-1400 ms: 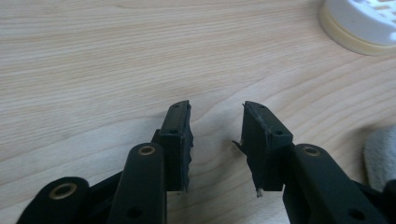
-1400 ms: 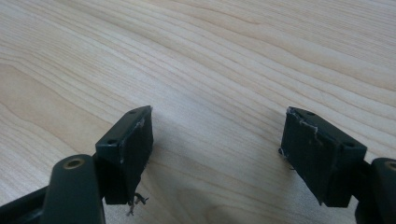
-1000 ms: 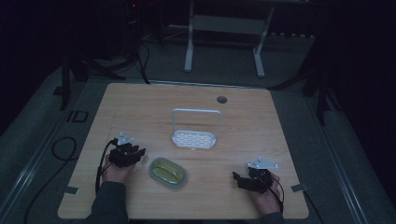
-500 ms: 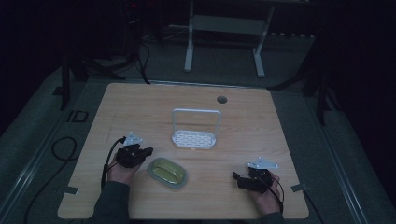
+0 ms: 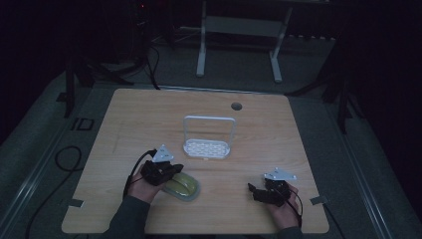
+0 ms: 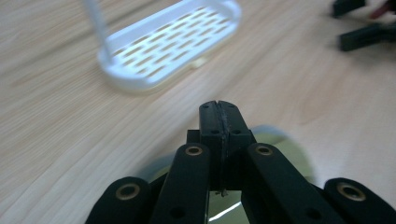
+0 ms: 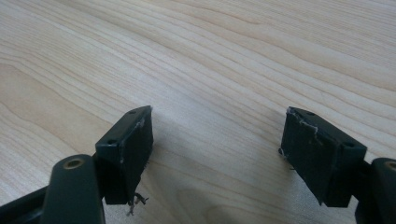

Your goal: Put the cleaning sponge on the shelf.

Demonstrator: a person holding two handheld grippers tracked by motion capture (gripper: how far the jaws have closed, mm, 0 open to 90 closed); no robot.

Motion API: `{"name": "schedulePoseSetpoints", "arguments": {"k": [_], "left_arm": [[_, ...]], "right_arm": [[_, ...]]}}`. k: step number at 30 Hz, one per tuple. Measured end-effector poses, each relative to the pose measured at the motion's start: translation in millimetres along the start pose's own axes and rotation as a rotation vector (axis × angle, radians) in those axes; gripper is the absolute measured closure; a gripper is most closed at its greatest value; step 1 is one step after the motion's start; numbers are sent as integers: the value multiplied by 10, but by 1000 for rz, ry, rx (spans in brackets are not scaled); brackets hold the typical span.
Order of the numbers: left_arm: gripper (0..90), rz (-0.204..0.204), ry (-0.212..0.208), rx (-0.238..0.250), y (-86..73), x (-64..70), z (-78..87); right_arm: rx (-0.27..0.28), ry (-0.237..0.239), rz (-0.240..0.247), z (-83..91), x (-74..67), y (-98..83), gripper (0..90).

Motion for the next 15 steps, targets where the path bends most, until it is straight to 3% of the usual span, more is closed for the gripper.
{"name": "schedulePoseSetpoints", "arguments": {"k": [6,10,15], "left_arm": [[900,-56,-43,-11,71,193,-3],[900,-113,-77,-50,32,383,-63],[900,-139,-92,-80,-3,463,-123]], "right_arm": [[0,0,0,0,0,0,247],[0,0,1,0,0,-1,247],[0,0,1,0,1,0,246]]}}
Point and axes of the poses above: each handheld gripper's, and its own axes: z roughly backward along the jaws, y roughly out of its top, x roughly to its right, the point moved 4 cm from there along -z, roughly forward along the jaws, and after that the axes turned 11 degrees about -x, right-handed, at the moved point
